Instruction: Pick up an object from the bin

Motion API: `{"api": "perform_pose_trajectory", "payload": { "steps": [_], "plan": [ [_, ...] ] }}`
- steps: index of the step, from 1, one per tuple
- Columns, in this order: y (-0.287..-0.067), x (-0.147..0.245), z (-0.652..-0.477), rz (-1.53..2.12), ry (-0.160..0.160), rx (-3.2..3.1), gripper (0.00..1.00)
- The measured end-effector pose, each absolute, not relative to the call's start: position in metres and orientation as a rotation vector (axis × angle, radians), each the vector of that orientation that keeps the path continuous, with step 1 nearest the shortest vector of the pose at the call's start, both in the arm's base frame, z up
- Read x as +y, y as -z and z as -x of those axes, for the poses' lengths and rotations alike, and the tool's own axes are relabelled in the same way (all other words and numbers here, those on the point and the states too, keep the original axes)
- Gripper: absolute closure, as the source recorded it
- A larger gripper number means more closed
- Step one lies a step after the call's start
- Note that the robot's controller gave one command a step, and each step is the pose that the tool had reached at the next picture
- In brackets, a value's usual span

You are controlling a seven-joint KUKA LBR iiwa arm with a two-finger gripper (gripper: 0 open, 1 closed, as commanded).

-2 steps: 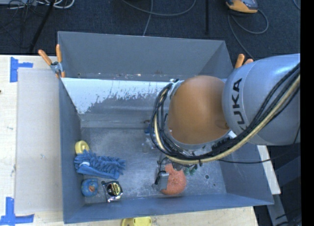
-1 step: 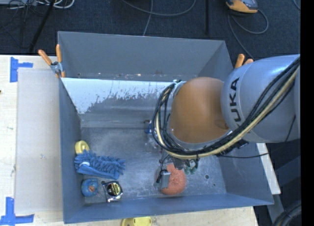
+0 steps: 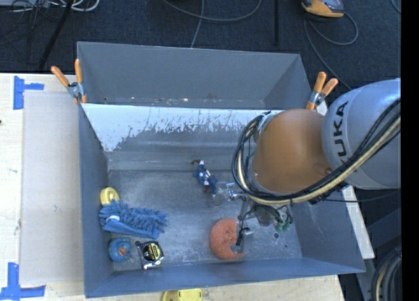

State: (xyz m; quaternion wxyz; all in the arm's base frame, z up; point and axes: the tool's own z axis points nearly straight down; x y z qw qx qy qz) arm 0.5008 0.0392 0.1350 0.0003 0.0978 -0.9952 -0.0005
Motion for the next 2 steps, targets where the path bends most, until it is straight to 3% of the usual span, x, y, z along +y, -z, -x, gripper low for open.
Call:
{"api": "perform_pose_trajectory", "payload": {
  "steps": [1,2],
  "plan": [
    [-0.0906,0.0366,-0.4781,-0.368,0.001,-3.119,1.0],
    [-0.0906,0.0364,-0.4781,-0.365,0.002,-3.12,1.0]
  ]
}}
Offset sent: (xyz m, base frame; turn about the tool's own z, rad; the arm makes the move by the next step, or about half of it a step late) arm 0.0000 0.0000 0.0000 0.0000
